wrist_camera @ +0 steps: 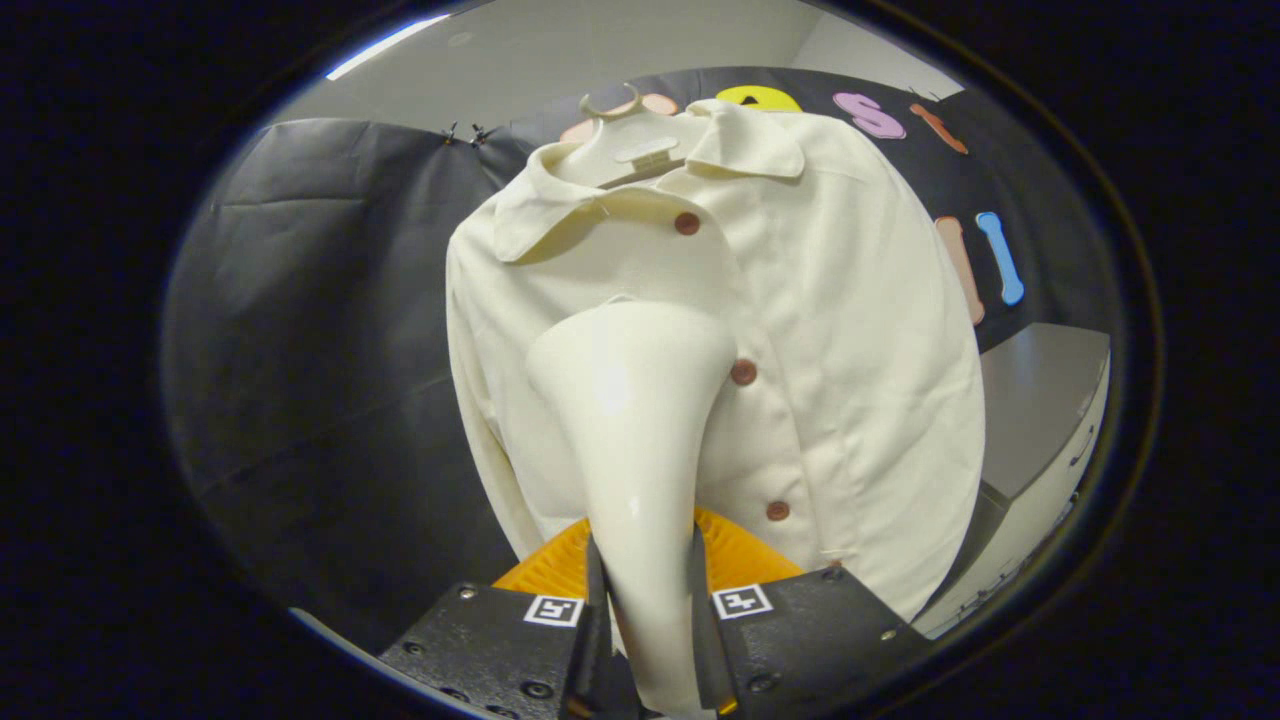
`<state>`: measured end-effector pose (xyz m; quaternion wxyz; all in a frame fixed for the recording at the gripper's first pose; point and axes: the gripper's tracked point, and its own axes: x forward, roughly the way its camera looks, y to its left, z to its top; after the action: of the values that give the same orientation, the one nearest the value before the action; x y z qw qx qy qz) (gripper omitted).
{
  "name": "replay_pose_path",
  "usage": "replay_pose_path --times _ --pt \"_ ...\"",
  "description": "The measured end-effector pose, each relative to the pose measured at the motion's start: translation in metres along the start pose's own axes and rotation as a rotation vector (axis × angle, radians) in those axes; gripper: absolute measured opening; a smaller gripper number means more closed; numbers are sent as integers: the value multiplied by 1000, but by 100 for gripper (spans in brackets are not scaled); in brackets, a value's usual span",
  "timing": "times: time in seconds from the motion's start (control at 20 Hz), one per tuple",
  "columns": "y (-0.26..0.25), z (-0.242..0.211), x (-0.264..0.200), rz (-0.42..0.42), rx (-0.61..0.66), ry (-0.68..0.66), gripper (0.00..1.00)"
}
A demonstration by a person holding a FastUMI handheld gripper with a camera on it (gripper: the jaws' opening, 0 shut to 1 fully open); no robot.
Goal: Iron the clothes twice with a garment steamer, once on the left side and once on the right side.
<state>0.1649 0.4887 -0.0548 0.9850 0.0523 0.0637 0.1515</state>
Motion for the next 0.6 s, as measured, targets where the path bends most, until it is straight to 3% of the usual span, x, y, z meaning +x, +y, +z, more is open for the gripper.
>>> replay_pose_path --times 0.2,0.6 --pt "-15 -42 8 -76 -40 80 34" --pt "-30 -101 19 -86 -63 228 34"
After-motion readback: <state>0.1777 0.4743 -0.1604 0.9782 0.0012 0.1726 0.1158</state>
